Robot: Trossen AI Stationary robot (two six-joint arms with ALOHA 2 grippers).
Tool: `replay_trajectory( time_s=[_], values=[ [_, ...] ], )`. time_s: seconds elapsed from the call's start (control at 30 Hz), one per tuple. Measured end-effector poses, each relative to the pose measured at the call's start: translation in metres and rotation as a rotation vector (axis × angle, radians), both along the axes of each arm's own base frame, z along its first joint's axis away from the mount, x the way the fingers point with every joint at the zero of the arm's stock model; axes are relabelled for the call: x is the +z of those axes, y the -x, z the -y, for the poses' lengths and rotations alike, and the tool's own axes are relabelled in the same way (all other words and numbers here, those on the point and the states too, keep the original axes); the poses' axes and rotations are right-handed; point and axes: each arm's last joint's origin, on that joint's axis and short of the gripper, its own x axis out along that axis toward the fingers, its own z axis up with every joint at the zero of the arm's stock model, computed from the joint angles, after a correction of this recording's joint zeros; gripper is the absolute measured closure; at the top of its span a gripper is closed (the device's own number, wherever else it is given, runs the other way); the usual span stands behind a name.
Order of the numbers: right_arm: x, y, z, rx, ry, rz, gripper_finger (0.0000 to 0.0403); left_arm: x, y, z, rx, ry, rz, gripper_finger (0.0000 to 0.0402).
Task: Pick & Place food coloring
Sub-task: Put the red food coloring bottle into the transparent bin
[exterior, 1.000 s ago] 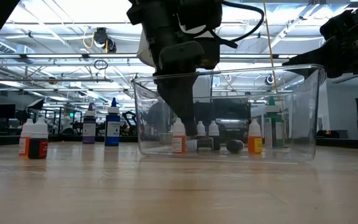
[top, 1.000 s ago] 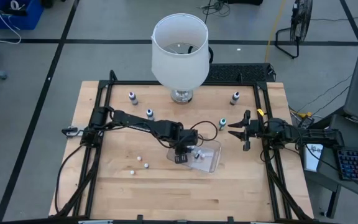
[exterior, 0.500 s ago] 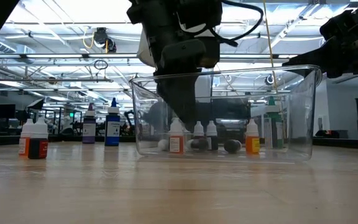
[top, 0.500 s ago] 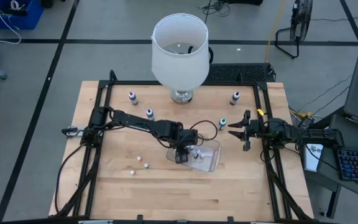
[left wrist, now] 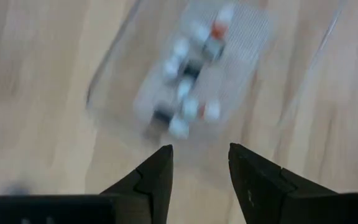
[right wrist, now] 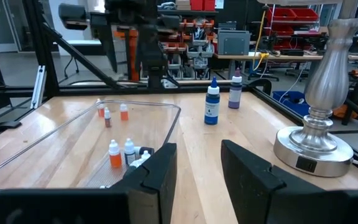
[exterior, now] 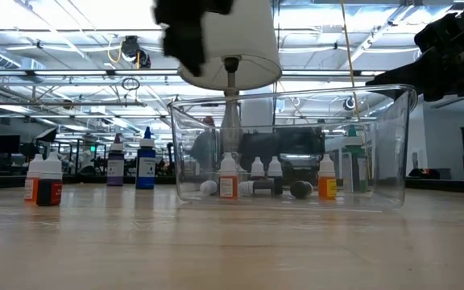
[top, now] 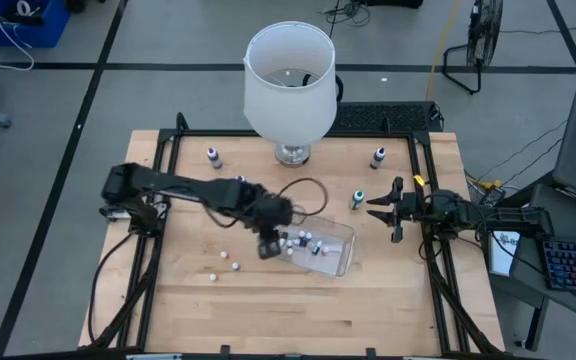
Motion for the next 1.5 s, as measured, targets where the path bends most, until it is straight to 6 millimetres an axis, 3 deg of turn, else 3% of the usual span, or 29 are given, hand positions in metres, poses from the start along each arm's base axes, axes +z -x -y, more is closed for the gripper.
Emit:
replay_trajectory(
  time_s=[0.17,0.4,0.6,0.73,1.5],
  values=[
    [0.000,0.000,0.000,0.000,0.000,0.000,0.0289,-0.006,0.040,0.026,0.142,-0.034,-0.160,0.0243],
    [0.000,0.000,0.000,0.000,0.000,-0.001,0.0289,-0.044,0.072,0.055,0.339,0.010,-0.245,0.0243],
    [0.000,0.000,0.000,0.000,0.000,0.000,0.0289,-0.084,0.079,0.071,0.244,0.013,-0.212,0.0243],
    [0.000,0.000,0.000,0.000,0.000,0.000,0.0289,-0.099,0.086,0.075,0.192,0.024,-0.225,0.0243],
    [0.000,0.000,0.000,0.000,0.000,0.000,0.0289,-0.139,0.097,0.070,0.277,0.124,-0.210,0.0243]
  ],
)
